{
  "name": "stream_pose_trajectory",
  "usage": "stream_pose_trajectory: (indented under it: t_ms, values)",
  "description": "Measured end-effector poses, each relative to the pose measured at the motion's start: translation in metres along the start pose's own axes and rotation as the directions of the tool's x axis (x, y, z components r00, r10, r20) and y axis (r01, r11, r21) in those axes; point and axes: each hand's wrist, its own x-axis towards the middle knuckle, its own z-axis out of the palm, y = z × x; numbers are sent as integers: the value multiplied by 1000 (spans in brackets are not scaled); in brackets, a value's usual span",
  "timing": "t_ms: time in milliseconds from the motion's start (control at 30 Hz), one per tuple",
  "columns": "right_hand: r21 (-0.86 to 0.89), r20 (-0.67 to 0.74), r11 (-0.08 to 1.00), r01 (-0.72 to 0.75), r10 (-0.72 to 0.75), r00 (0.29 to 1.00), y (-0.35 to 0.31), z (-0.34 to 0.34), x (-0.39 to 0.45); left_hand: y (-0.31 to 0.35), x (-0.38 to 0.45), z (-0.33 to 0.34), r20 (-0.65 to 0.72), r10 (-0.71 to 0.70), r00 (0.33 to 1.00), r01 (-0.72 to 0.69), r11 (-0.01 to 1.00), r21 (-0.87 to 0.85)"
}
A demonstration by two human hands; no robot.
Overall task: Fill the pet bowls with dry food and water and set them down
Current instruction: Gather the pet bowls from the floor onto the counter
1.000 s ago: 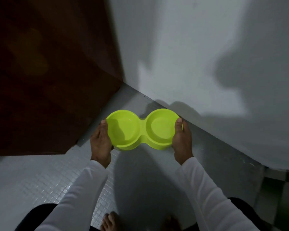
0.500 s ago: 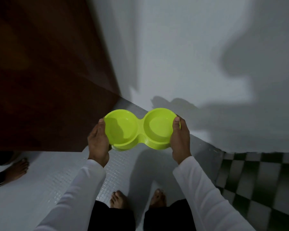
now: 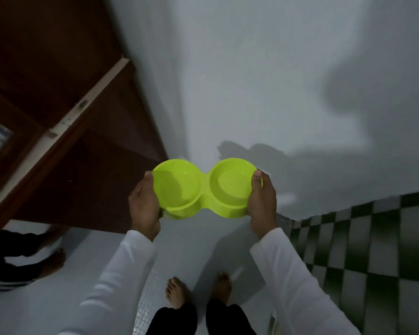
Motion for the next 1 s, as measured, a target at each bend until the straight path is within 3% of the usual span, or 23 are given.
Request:
stream_pose_trajectory:
  t_ms: [400,633,1000]
  values:
    - [52,-109,998,24,-18,994,-75,-72,-22,66,-68,51,32,29,999,-27,998,-64]
    - [87,-176,994,64,-48,983,-99,-114,-35,85,-101,75,83,108,991,-107,994,-14]
    - [191,-407,980,60,23,913,-107,-173,-81,100,-141,112,359,41,932,-63,997,50]
